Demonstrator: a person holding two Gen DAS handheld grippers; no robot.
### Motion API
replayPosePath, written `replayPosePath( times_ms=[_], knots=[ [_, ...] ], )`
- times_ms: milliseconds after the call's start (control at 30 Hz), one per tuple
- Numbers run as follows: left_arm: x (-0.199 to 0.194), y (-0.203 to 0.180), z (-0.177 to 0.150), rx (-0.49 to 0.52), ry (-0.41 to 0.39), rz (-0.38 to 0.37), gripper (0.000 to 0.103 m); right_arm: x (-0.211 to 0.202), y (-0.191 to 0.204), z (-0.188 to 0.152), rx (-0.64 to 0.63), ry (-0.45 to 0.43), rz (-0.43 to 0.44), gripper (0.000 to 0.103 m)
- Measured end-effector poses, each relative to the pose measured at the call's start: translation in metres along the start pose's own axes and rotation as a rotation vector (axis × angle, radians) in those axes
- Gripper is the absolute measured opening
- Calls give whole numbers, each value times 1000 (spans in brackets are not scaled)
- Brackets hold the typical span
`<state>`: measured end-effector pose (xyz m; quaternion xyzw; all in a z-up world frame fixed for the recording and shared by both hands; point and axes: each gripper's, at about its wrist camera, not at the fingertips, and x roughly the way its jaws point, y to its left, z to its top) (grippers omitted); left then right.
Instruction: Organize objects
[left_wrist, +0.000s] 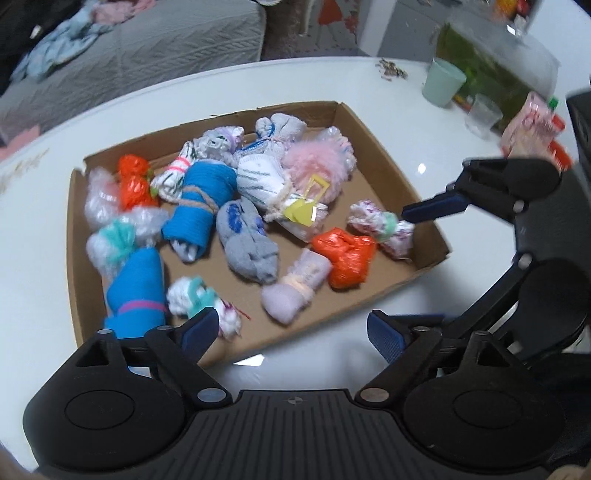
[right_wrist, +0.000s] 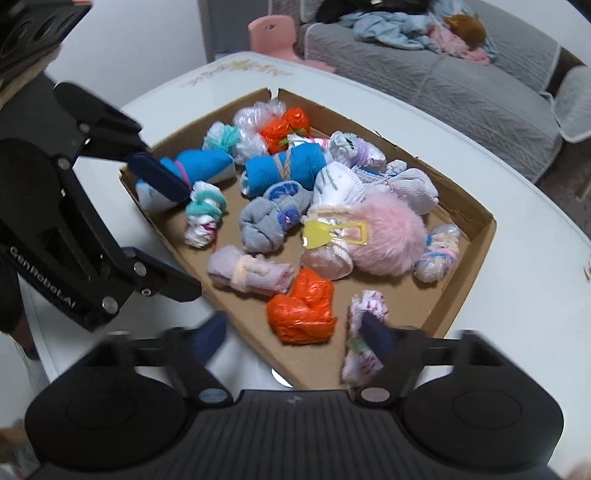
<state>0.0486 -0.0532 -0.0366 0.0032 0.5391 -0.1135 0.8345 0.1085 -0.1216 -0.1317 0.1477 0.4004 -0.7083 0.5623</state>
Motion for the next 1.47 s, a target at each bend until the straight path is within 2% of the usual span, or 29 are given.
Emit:
replayPosePath(
  times_ms=[33, 67, 133, 200, 400, 533, 600, 767, 1100, 1333, 1467],
  knots=[
    [-7, -1, -2, -16, -16, 2, 96, -4, 4, -1, 1, -2, -6, 86],
    [-14, -3, -4, -31, -40, 26, 103, -7, 7, -2, 8, -4, -23, 87],
    [-30, -4, -10, -63, -122, 102, 103, -13, 12, -5, 39, -10, -65, 90],
    [-37, -3, -13, -89, -159, 138, 103, -16, 18, -8, 58, -20, -94, 90],
    [-44, 21, -21, -202, -169, 178, 103, -21, 35, -5, 71, -63, -126, 91],
    [-45, 29, -28, -198, -166, 338, 103, -21, 45, 4, 99, -87, -144, 91],
    [-42, 32, -26, -184, -149, 372, 103, -19, 51, 7, 95, -95, -152, 91],
    [-48, 43, -28, -211, -165, 316, 103, -14, 56, 12, 97, -99, -140, 92],
    [-44, 36, -29, -189, -165, 328, 103, -7, 55, 13, 93, -78, -146, 92],
    [-48, 38, -30, -202, -203, 299, 102, -4, 56, 12, 85, -67, -142, 92],
    [-47, 38, -28, -201, -197, 306, 102, -5, 53, 12, 100, -70, -138, 92]
  ],
)
